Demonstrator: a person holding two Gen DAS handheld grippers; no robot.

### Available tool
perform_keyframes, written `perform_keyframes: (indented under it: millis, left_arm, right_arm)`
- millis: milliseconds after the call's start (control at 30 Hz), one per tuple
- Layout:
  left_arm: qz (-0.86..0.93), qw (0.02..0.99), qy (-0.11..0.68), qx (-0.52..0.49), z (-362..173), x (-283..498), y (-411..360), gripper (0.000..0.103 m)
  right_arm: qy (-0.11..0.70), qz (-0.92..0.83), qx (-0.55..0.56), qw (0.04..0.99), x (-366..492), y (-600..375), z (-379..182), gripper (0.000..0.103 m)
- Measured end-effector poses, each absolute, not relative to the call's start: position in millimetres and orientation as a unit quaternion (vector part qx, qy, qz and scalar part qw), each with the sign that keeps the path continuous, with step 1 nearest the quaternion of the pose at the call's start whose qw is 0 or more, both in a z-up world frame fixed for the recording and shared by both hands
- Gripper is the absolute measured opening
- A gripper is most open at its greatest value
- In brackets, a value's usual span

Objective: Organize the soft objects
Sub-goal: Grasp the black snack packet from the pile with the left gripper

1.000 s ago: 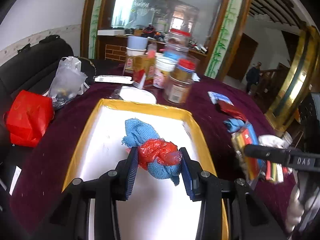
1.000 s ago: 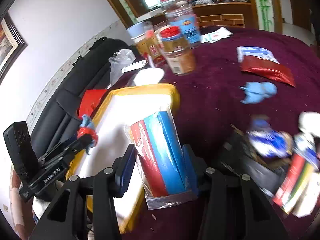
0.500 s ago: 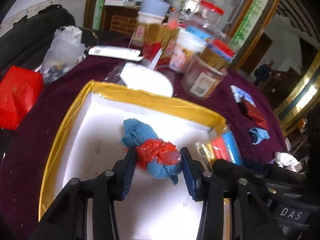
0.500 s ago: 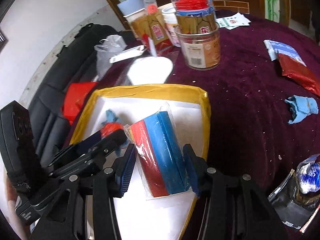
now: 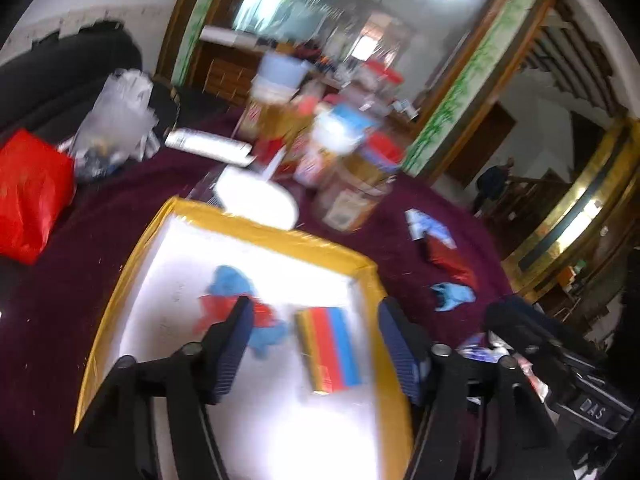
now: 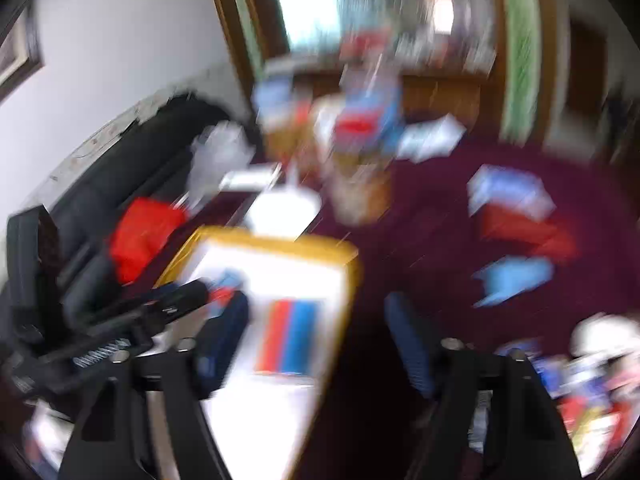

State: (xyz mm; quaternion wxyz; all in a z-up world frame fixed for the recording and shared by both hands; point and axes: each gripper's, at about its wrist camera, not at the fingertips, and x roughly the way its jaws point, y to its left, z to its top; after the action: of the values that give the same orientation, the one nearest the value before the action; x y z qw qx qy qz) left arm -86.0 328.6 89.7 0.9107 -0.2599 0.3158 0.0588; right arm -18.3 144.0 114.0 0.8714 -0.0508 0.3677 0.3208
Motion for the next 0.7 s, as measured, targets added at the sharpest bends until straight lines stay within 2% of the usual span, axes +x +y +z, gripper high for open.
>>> perform_keyframes:
  millis: [33,100,167,200,400,700]
  left_arm:
    - [0.053,0.915,0.307,-0.256,95.5,-90.3,320.4,0.076]
    - [0.036,0.923,0.294,-0.246,105.9,-97.4,298.3,0.082]
    - [0.018,0.925,0.292,-0.241,109.9,-100.1,278.7,0.088]
    - [0.008,0.924,0.296,-0.242,109.1,-99.6,264.6,0.092]
    - [-0.040,0.906,0.351,-0.234,87.2,-83.2,202.4,0.092]
    - [-0.029,0.875,0.426,-0.227,44.4,-50.4,140.5,0.092]
  right_arm:
    - [0.339,0.310,-0.061,0.886,-27.3,134.8,120.4,0.102]
    - [0.242,0.278,-0.077,0.926,-55.2,98.3,136.8,0.103]
    - [0.208,0.262,-0.073,0.940,-63.2,67.8,139.9,0.103]
    - [0.216,0.252,-0.070,0.941,-60.8,50.8,137.5,0.103]
    - [0.271,0.167,-0.018,0.948,-17.2,-44.3,103.1,0.103]
    - [0.285,0.094,0.055,0.952,10.1,-138.9,52.4,0.103]
